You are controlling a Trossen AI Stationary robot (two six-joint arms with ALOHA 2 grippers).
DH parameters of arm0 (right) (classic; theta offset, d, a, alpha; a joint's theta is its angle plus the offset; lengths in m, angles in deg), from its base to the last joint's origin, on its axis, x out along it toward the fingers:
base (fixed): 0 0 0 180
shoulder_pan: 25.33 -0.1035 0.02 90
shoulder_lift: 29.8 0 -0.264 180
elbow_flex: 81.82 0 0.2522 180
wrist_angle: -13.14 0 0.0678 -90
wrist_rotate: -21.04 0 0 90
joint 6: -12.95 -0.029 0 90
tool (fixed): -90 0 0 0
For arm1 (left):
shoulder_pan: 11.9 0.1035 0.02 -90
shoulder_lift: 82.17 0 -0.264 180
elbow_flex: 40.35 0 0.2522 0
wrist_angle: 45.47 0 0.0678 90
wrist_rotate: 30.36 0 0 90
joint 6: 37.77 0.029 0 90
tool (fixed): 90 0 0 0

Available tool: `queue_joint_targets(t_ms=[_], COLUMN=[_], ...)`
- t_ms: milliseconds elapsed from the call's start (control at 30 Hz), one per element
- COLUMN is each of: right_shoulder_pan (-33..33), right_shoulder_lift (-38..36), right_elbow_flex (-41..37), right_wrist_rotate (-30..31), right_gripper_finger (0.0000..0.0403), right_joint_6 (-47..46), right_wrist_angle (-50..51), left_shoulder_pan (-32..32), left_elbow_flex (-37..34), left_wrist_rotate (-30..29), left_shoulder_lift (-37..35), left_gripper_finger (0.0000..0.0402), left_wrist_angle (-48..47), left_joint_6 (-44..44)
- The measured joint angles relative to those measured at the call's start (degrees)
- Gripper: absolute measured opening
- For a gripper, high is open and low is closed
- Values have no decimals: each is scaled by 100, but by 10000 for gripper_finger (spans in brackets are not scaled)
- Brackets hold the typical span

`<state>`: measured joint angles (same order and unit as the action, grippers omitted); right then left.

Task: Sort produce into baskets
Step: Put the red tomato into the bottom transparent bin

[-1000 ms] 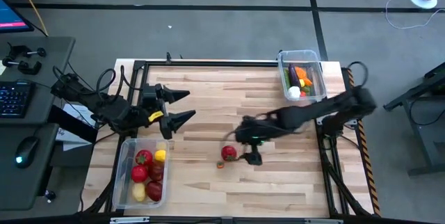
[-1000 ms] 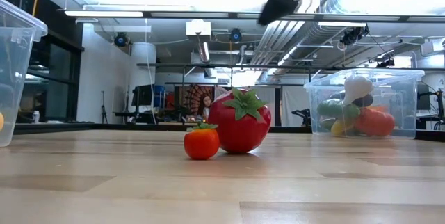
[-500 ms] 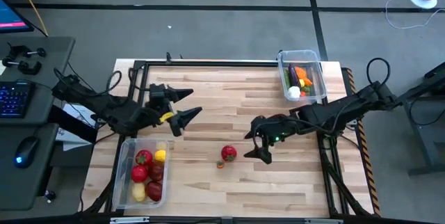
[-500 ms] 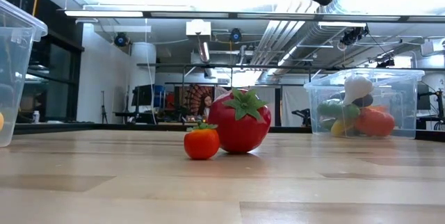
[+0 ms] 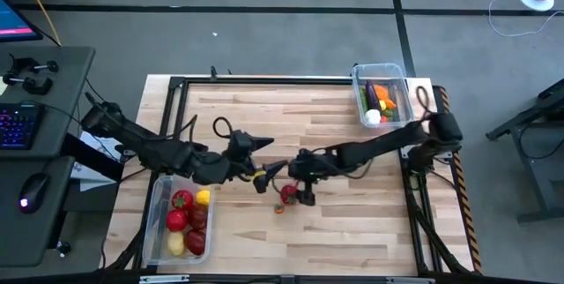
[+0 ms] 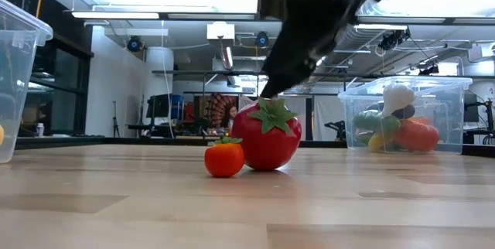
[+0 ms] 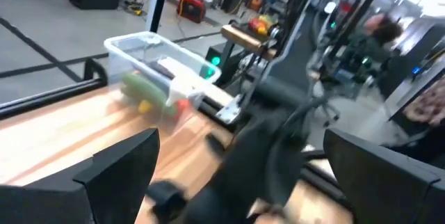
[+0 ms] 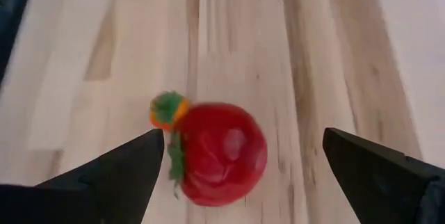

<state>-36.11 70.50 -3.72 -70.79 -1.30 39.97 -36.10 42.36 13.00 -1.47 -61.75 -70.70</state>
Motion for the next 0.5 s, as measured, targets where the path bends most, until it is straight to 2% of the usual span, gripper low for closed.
queue_joint_targets(t_ms=[333,500], right_shoulder_pan=[10,-128], right_shoulder_lift=[274,276], right_elbow_flex=[159,161], right_wrist_rotate=[-776,-885], right_gripper_finger=[385,385], right_joint_6=[1502,2981], right_wrist_angle=[-12,42], left_shoulder_pan=[-33,-47], left_elbow_flex=[0,0], left_wrist_rotate=[3,243], left_shoulder_lift=[0,-2], left_gripper_finger=[392,392], left_wrist_angle=[535,539], left_joint_6=[209,185])
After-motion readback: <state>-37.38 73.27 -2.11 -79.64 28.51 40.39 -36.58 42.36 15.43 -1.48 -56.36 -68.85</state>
